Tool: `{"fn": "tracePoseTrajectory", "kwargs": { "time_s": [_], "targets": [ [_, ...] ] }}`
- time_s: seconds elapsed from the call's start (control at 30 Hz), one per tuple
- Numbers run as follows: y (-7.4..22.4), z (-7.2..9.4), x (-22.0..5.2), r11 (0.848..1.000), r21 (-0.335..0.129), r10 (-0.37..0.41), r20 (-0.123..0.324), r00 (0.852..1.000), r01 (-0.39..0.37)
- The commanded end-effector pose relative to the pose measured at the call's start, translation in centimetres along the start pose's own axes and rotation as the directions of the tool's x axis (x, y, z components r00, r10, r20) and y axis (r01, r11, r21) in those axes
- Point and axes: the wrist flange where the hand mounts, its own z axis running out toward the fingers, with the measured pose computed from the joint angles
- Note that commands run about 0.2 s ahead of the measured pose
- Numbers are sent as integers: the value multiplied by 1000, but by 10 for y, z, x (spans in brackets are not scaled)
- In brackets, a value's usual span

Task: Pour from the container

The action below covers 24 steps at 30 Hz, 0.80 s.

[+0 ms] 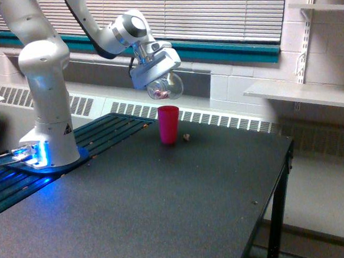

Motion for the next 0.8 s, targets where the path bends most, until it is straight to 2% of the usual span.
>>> {"fn": "tracePoseTrajectory", "kwargs": {
  "time_s": [0.03, 0.8],
  "targets": [
    [-6, 3, -1, 999, -21, -24, 8, 1000, 25],
    [0, 17, -4, 996, -77, -41, 27, 999, 43]
  ]
}}
